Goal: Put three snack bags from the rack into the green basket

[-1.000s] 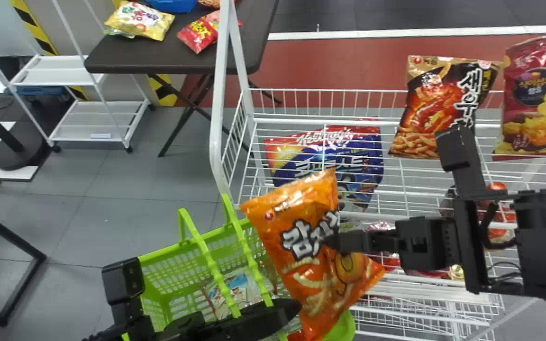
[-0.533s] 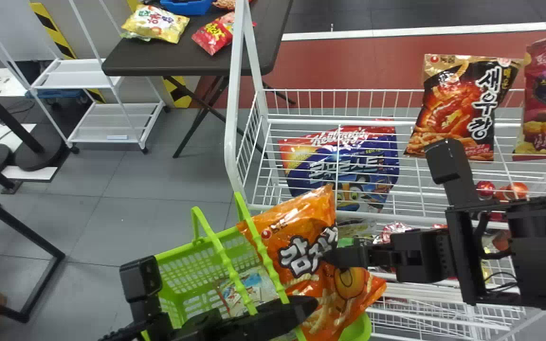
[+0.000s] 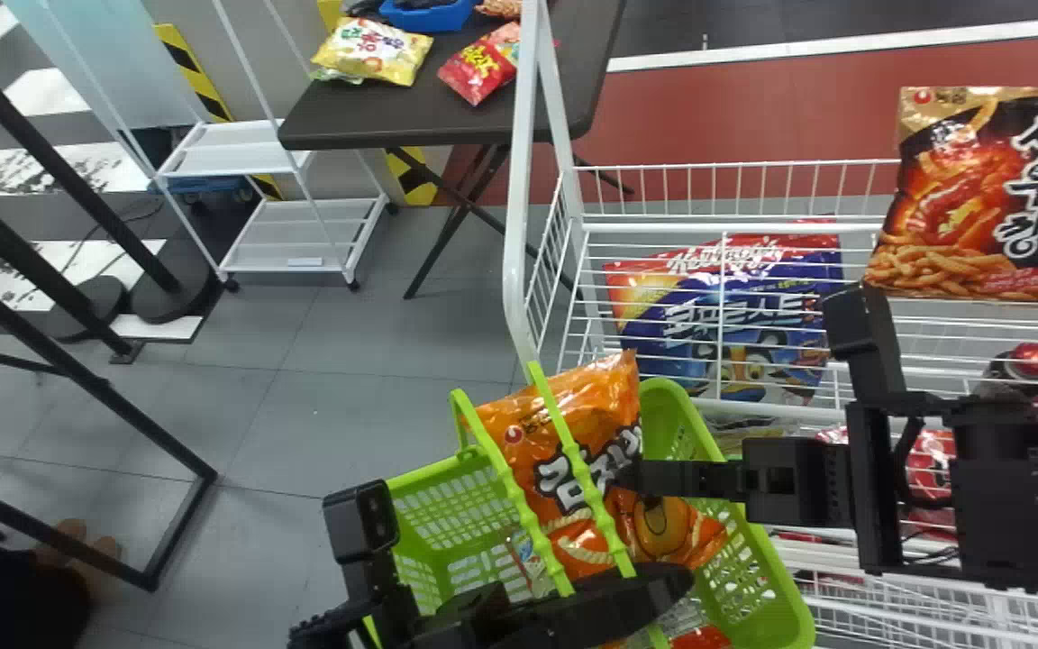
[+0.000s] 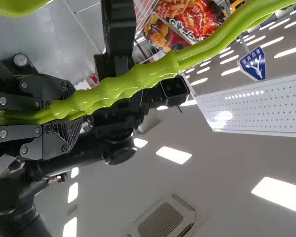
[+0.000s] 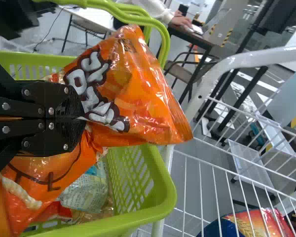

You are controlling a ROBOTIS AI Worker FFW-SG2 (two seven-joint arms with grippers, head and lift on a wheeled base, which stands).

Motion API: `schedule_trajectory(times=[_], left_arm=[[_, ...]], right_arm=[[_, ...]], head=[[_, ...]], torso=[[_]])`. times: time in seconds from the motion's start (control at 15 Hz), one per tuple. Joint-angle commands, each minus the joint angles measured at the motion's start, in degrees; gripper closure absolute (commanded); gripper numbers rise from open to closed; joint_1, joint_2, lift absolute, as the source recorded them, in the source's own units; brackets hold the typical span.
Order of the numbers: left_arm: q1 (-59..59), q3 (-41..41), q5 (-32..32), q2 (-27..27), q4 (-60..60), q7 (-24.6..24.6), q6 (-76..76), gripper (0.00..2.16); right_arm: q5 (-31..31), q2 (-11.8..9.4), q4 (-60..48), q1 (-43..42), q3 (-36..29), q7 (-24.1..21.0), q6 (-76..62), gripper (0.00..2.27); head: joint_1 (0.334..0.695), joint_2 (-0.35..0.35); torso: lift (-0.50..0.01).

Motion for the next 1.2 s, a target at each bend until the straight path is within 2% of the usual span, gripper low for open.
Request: schedule_trajectory(times=[0.0, 0.07, 0.13, 0.27, 0.47, 0.73, 1.0, 1.07, 1.13], left_arm=[[0.0, 0.3, 0.3, -0.1, 0.0, 0.1, 0.0, 2.15], [0.0, 0.6, 0.5, -0.1, 0.0, 0.0, 0.0, 2.15], [0.0, 0.7, 0.7, -0.1, 0.0, 0.0, 0.0, 2.15], [0.0, 1.0, 0.8, -0.1, 0.0, 0.0, 0.0, 2.15], [0.1, 1.5, 1.0, -0.1, 0.0, -0.1, 0.2, 2.15], [0.1, 1.7, 1.2, -0.1, -0.1, -0.1, 0.6, 2.15], [0.2, 2.0, 1.4, -0.1, -0.2, -0.2, 0.7, 2.15], [0.3, 2.1, 1.4, -0.1, -0.2, -0.2, 0.9, 2.15], [0.3, 2.1, 1.5, -0.1, -0.2, -0.3, 0.9, 2.15]], right_arm=[[-0.6, 0.3, 2.9, 0.5, 0.1, 0.6, -1.1, 1.73], [-2.0, 0.3, 3.6, 0.9, 0.0, 0.8, -1.1, 0.83], [-3.4, 0.2, 4.3, 0.9, -0.2, 0.8, -1.0, 0.06], [-5.1, 0.2, 4.1, 1.5, -1.2, 0.8, 0.8, 0.0], [-6.7, -0.2, 2.4, 2.4, -3.6, 0.8, 2.0, 0.06], [-6.6, -0.9, -0.1, 2.3, -9.6, 0.8, 2.6, 0.06], [8.8, -3.9, -6.3, 1.9, -12.3, 0.4, -5.0, 0.07], [13.8, -4.4, -7.1, 2.1, -12.3, 0.0, -8.0, 0.07], [18.7, -4.5, -7.4, 2.1, -12.0, -0.3, -10.4, 0.07]], head=[[0.695, 0.298], [0.695, 0.302], [0.695, 0.309], [0.695, 0.319], [0.695, 0.329], [0.695, 0.304], [0.695, 0.189], [0.695, 0.15], [0.695, 0.081]], torso=[[0.0], [0.0], [0.0], [0.0], [0.0], [0.0], [0.0], [0.0], [0.0]])
